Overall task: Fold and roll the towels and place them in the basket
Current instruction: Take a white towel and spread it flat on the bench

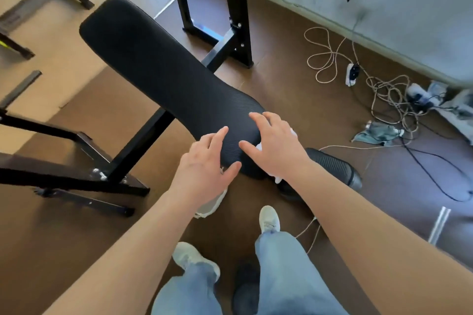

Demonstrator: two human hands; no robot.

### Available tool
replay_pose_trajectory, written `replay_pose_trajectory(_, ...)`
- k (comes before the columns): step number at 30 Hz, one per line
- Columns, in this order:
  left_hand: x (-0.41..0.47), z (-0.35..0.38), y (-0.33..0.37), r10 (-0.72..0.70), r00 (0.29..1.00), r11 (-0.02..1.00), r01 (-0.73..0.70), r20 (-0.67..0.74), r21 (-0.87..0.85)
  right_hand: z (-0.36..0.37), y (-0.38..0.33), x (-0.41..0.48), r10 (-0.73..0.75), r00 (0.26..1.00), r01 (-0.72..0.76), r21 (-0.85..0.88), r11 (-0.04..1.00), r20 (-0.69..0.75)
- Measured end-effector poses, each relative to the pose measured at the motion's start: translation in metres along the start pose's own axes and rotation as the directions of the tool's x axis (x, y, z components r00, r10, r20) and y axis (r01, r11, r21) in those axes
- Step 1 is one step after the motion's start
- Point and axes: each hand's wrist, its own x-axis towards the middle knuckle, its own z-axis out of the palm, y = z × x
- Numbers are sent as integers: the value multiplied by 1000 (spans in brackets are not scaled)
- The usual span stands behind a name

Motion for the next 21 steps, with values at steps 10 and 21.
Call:
replay_pose_trajectory(10, 102, 160, -122, 16, 999, 997, -18, -35, -76, 184, 28, 111, -6, 1000, 6, 6, 1000, 7)
replay_pose_trajectory(21, 168, 285, -207, 87, 961, 989, -115, -261, -93, 307, 65, 198, -201, 959, 199, -32, 980, -199)
